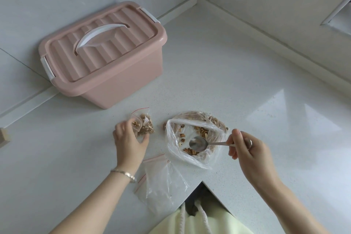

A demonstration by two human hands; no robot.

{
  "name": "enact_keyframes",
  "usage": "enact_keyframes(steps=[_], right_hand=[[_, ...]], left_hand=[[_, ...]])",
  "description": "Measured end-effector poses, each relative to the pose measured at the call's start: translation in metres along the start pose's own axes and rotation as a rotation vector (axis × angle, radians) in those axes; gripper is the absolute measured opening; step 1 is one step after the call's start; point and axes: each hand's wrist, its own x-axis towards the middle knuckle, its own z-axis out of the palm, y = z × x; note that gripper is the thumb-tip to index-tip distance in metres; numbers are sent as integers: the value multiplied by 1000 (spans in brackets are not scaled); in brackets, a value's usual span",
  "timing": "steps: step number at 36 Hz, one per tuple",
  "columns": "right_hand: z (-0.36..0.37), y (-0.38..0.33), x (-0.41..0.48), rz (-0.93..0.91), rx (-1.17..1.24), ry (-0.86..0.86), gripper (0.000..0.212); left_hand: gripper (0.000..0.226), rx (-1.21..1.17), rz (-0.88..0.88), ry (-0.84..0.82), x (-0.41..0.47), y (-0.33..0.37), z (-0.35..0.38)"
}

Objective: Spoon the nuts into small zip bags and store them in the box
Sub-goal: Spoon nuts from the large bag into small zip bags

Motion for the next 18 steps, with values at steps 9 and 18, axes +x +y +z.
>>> enact_keyframes(steps=[9, 18], right_hand=[[7, 2, -3, -3, -46, -50, 43], [8, 4, -7, -6, -36, -76, 43]], left_hand=[[32, 112, -190, -509, -46, -22, 8], [28, 91, -246, -436, -43, -20, 7]])
